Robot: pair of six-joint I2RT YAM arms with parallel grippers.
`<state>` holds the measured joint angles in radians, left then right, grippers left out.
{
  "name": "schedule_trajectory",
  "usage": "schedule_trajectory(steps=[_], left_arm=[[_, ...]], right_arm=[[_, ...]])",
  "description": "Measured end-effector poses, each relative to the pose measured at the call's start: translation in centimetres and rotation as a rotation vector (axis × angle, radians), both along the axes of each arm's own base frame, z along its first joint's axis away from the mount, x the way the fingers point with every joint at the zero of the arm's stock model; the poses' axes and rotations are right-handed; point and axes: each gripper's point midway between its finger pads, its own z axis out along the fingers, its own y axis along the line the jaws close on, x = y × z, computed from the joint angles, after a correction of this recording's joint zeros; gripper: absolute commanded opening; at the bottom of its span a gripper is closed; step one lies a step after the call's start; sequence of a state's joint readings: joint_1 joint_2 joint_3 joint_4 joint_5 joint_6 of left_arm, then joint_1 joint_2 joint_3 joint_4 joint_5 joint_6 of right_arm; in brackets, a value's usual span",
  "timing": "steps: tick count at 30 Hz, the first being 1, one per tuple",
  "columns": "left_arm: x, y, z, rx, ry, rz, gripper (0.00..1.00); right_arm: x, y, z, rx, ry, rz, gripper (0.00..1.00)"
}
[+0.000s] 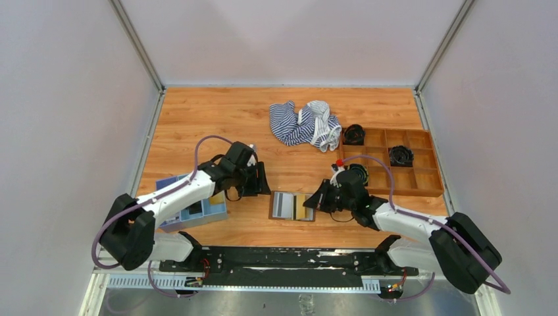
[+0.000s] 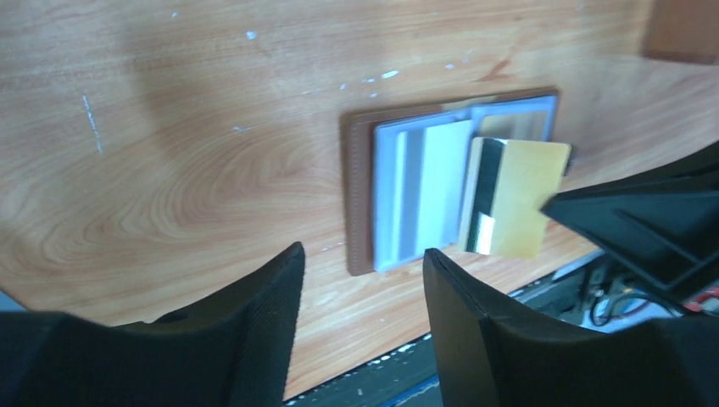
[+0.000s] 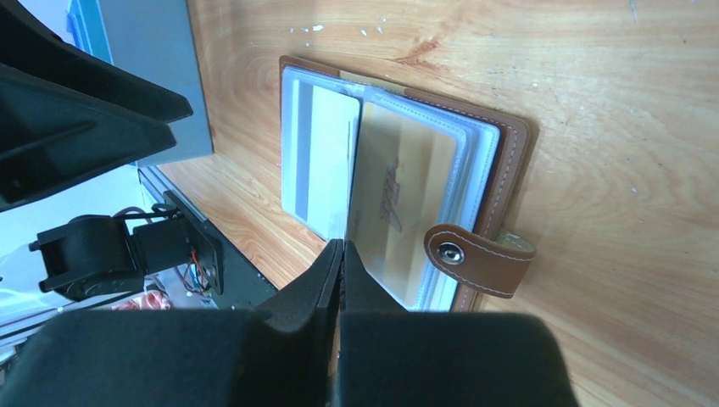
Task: Take the credit cards out of the card holder
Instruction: Remove the credit card from the card holder.
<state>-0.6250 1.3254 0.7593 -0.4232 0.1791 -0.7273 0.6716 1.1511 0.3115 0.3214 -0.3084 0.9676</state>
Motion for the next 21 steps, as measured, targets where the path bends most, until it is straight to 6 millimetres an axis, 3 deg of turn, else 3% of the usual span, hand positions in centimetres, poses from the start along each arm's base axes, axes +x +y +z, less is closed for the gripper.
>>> schedule_trajectory(steps=[5,16,21], left_arm=[[0.3,-0.7,2.1,-0.047,-0.034,-0.015,0.68],[-1.0,-3.3,3.0,-0.226,-0.019,-0.105,0.79],[-1.0,-4.2,4.6,-0.301,-0.046,-0.125,0.89]], right_arm=[[0.1,0.0,1.1,0.021,-0.037,0.007,0.00],[0.0,0.4,3.1,0.068,-0.089,0.025,0.00],[0.1,0.6,4.1,0.091,-0.111,0.032,0.00]])
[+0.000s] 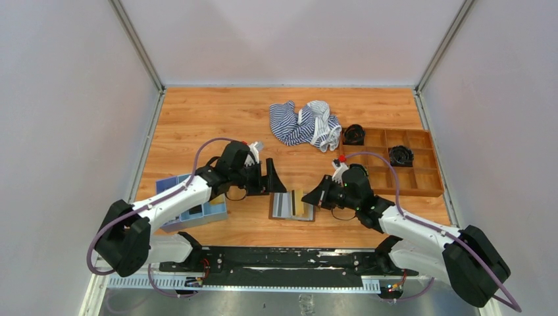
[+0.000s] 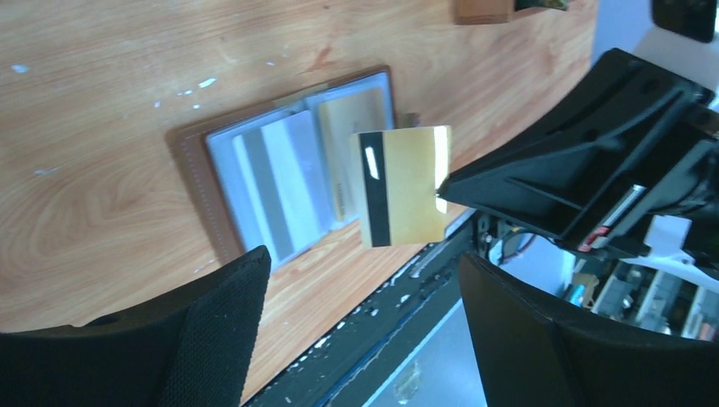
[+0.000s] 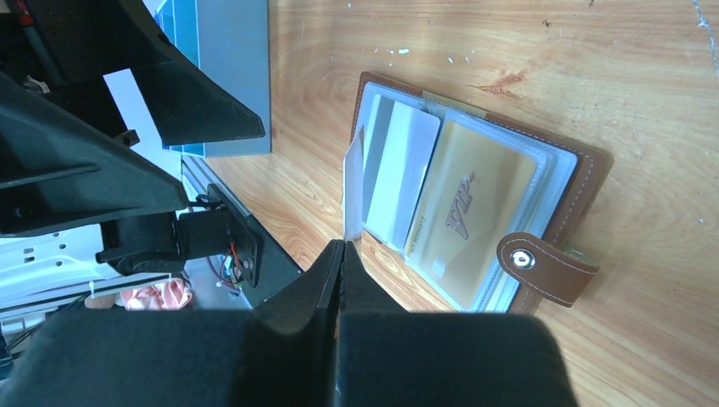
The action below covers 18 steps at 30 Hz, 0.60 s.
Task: Take the credit cards out of the card holder
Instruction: Remove the credit card from the card holder.
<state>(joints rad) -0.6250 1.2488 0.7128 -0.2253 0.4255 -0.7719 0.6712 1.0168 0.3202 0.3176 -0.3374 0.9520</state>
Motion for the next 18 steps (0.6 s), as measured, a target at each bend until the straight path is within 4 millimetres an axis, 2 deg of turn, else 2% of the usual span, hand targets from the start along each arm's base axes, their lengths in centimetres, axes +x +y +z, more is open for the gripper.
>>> schedule_trajectory(steps=[6,10,18], left_arm=[[-0.5,-0.9,0.2,-0.084,0.025,-0.009,0.93],[-0.9,-1.2,0.2,-0.115,0.042,-0.018,0.93],[-1.1,-2.1,1.4,-0.179,0.037,-0.047,0.93]], right_arm=[[-0.1,0.5,0.7,0.034,-0.007,0.017,0.00],[-0.1,0.9,2.1,0.082,-0.032,0.029,0.00],[0.1,1.7,4.6,0.176,-0.068,0.041,0.00]])
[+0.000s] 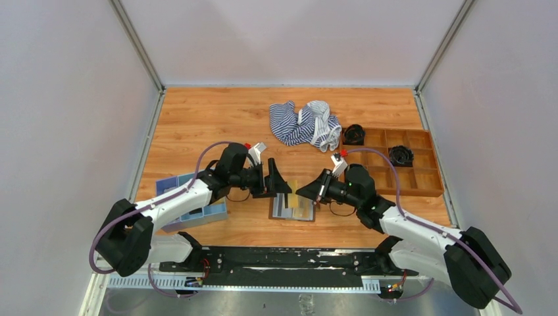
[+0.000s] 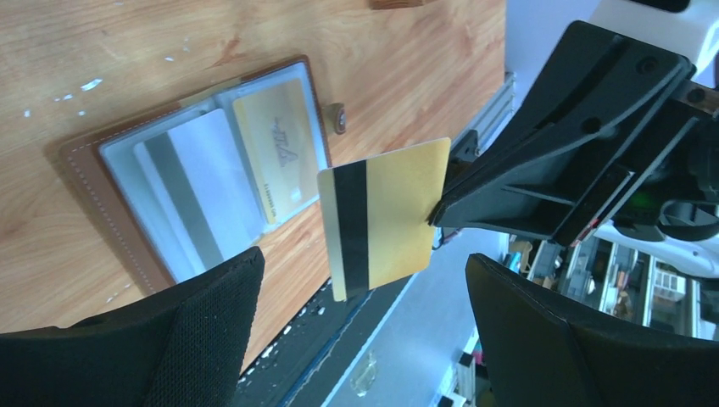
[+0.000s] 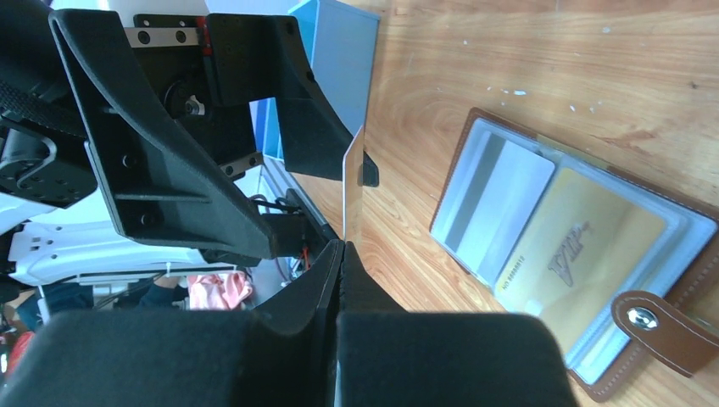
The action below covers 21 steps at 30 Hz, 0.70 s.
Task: Take the credit cards out of the card holder
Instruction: Remove the credit card from the card holder, then place the credit card in the storage box.
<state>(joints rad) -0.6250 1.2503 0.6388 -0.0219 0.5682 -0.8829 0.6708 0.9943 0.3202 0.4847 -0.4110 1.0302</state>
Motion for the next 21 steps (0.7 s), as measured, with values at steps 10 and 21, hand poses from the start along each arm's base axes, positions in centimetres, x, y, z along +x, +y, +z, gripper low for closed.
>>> schedule_trajectory(steps=[10,21], left_arm=[[-0.5,-0.9,1.7,-0.083,-0.004,-0.047,0.86],[-0.9,-1.2,2.4,-0.116,0.007,-0.075,0.68]], right_arm=[[0.3,0.9,1.0,0.067,0.002,0.015,0.00],[0.7,1.3,0.9,0.084,0.009,0.016,0.00]])
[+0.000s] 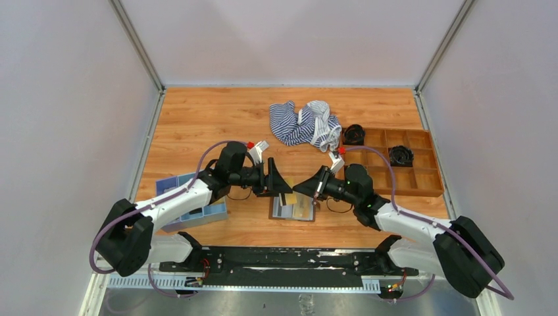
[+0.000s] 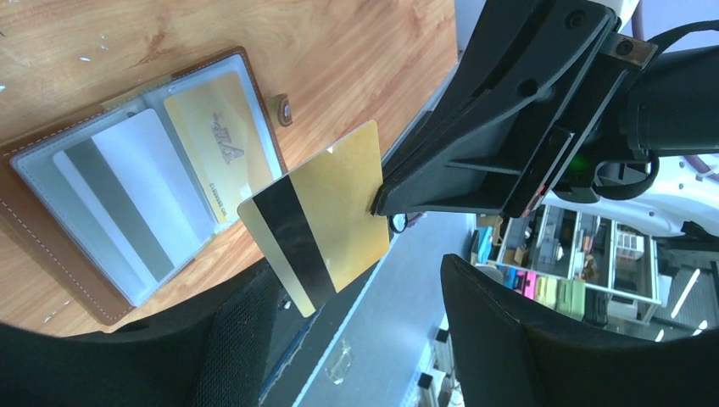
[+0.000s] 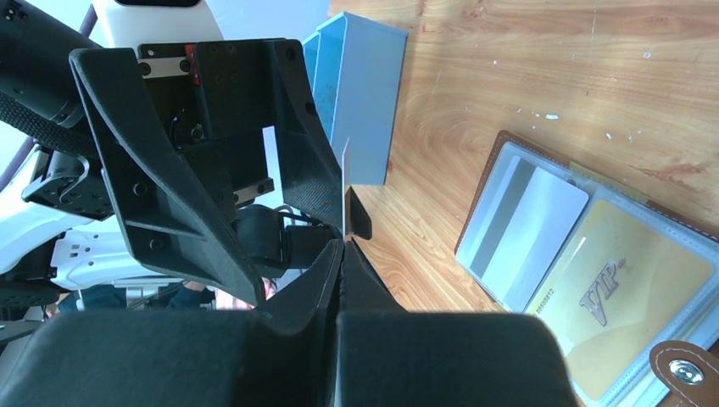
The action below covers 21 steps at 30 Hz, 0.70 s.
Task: Take the credit cards out of the card holder
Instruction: Place the credit card in the storage box.
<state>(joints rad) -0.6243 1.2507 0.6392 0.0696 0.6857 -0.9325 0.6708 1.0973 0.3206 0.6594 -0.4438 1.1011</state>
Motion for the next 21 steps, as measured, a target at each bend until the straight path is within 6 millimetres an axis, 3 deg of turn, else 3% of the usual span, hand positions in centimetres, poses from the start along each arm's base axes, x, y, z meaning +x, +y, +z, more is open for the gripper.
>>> schedule_trajectory(steps=[4,9,14,21], left_arm=[[0.0,0.1,-0.1,0.004,0.008,0.002,0.58],[0.0,0.3,-0.4,0.018,0.026,0.013,0.33],[0.1,0.5,-0.7,0.029,0.039,0.027,0.15],[0.2,0.5,-0.7,0.029,0.053,0.044,0.00]], right_arm=[[0.4,0.0,0.0,0.005,-0.002,-0.009,0.00],[0.9,0.0,-0.3,0.009,0.002,-0.023,0.00],[1.3,0.0,-1.0,0.000,0.024,-0.034,0.00],[1.3,0.0,-1.4,-0.006,0.040,-0.034,0.00]])
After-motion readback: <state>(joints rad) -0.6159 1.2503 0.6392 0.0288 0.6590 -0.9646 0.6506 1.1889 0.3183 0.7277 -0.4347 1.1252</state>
